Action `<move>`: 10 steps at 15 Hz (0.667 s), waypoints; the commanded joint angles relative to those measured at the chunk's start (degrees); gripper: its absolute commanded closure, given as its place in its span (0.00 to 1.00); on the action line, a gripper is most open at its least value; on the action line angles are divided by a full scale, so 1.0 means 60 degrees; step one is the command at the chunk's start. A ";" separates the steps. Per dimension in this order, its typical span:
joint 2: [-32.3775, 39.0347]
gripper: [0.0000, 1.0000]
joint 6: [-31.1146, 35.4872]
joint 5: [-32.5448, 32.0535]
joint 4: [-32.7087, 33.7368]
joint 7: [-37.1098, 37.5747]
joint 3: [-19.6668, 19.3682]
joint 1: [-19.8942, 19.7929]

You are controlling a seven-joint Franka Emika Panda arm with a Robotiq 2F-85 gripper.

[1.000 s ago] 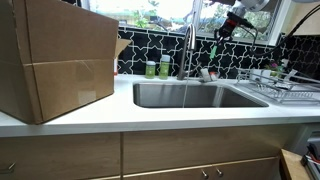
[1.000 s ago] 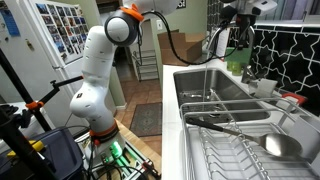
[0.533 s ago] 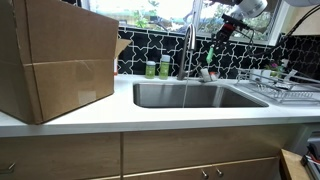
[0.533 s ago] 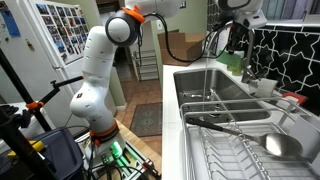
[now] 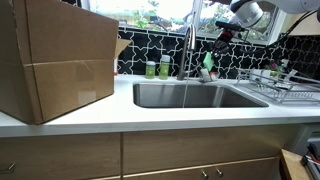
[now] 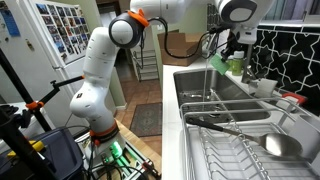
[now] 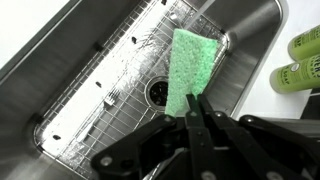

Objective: Open the tap using the faucet, remove the green sponge from the sponge holder and wet it on the tap before putting it in the sponge holder

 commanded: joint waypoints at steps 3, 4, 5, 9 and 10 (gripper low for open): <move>0.0291 0.96 -0.0001 0.0325 0.0000 0.0751 -0.0008 0.0020; 0.0327 0.96 -0.0001 0.0352 0.0002 0.0815 -0.0010 0.0020; 0.0335 0.96 -0.0001 0.0364 0.0003 0.0853 -0.0015 0.0020; 0.0913 0.99 -0.0495 0.1192 0.0446 0.1412 0.0024 -0.0004; 0.1015 0.99 -0.0551 0.1466 0.0444 0.1636 0.0065 -0.0003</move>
